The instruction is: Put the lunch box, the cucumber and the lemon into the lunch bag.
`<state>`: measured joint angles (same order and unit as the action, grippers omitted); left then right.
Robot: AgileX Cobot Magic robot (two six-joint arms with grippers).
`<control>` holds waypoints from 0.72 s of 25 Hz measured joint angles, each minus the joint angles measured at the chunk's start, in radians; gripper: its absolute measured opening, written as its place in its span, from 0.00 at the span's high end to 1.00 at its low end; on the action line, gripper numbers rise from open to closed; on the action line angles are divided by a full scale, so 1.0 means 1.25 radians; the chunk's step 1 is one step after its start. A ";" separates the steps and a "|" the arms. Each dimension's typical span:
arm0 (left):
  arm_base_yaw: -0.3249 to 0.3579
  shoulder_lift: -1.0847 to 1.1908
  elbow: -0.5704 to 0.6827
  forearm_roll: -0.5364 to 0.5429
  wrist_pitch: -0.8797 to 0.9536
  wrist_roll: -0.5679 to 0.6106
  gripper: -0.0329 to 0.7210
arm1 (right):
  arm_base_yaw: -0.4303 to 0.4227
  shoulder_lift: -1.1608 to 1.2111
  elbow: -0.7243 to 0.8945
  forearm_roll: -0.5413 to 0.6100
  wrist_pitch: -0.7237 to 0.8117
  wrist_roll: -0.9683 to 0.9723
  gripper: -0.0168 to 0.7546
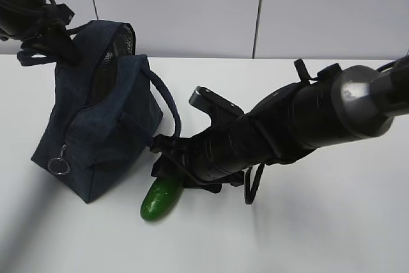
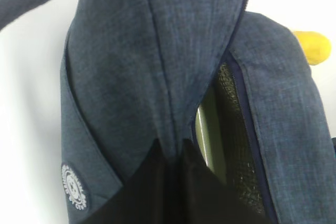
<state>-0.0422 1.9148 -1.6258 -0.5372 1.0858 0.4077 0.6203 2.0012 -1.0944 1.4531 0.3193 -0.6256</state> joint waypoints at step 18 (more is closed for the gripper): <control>0.000 0.000 0.000 -0.017 0.005 0.009 0.96 | 0.000 0.084 -0.053 0.075 0.004 0.000 0.54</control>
<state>-0.0422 1.9148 -1.6258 -0.5579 1.0922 0.4188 0.6203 2.1056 -1.1600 1.5475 0.3238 -0.6260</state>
